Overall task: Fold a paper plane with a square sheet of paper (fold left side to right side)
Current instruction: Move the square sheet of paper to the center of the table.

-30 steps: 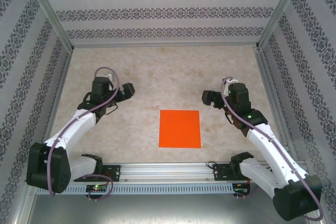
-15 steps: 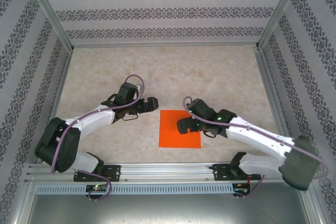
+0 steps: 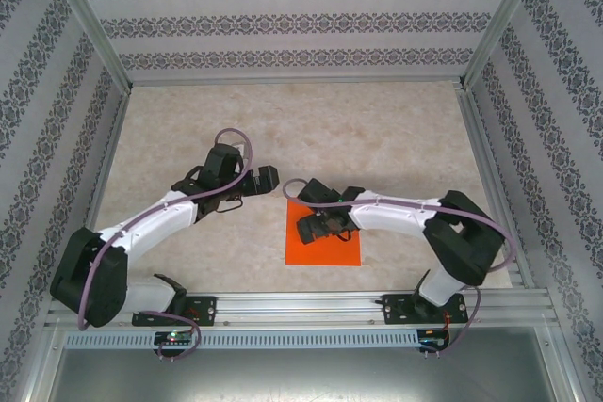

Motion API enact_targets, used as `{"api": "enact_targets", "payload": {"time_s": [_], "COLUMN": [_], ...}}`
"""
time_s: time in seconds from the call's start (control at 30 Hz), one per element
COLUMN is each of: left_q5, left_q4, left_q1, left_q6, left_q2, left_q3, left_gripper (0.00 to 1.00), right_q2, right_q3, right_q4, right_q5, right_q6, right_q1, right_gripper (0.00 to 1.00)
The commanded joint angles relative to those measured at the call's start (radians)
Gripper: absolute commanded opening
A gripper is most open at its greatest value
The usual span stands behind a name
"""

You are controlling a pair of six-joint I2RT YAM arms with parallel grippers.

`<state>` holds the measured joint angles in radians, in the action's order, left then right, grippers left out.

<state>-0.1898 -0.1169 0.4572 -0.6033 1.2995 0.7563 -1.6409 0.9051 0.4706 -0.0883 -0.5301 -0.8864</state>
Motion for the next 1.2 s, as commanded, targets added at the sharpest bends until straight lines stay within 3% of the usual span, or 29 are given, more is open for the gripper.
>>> {"api": "enact_targets", "payload": {"time_s": [0.0, 0.43, 0.7, 0.93, 1.17], "left_q5": [0.072, 0.267, 0.288, 0.180, -0.014], "left_q4": [-0.060, -0.171, -0.221, -0.154, 0.062], "left_q1": [0.011, 0.011, 0.009, 0.008, 0.008], "left_q6": [0.030, 0.026, 0.033, -0.004, -0.143], "left_q2": [-0.039, -0.194, -0.245, -0.221, -0.103], "left_q3": [0.007, -0.018, -0.027, -0.051, -0.085], "left_gripper": [1.00, 1.00, 1.00, 1.00, 0.97], "right_q2": [-0.064, -0.211, -0.346, -0.343, -0.181], "right_q3": [0.043, 0.170, 0.337, 0.405, 0.319], "right_q4": [-0.015, -0.049, -0.066, -0.133, -0.152], "right_q5": [0.004, 0.029, 0.059, 0.163, 0.091], "right_q6": [0.021, 0.070, 0.119, 0.110, 0.151], "right_q1": [-0.008, 0.077, 0.195, 0.234, 0.307], "right_gripper": [0.95, 0.93, 0.93, 0.95, 0.98]}}
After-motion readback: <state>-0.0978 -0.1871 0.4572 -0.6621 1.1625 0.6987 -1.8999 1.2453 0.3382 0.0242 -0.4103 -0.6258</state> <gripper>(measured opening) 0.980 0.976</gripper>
